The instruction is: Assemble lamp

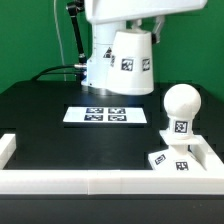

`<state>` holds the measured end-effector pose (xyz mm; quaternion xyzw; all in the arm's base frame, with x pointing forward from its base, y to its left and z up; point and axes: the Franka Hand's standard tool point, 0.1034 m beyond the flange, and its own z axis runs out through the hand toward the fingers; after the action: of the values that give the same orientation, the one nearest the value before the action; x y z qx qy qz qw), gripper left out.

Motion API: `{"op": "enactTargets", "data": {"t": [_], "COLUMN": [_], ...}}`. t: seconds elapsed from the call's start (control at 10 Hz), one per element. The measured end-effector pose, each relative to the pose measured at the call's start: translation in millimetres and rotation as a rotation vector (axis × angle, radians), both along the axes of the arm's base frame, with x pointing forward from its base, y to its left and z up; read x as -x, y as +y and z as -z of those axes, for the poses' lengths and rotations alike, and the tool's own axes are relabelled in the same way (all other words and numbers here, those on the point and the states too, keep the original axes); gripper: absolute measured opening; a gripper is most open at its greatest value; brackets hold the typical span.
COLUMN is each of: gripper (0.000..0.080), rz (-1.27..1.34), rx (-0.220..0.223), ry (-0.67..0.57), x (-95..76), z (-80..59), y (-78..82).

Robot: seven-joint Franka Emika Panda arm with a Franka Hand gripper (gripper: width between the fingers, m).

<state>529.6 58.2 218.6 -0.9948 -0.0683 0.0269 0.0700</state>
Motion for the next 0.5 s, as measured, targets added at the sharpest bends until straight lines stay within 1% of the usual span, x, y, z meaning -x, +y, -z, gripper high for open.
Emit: {"op": "enactTargets", "data": {"t": [0.1,0.2,0.5], "gripper": [0.0044,0.0044,0.0044], "rz": [-0.009,-0.007,-0.007], "rx": [0.003,0.003,0.002], "ry": [-0.003,0.002,0.002], "x": [-1.3,0.0,-0.1], "z": [-1.8,0.8,0.9], "y": [2.6,1.1,2.0]}}
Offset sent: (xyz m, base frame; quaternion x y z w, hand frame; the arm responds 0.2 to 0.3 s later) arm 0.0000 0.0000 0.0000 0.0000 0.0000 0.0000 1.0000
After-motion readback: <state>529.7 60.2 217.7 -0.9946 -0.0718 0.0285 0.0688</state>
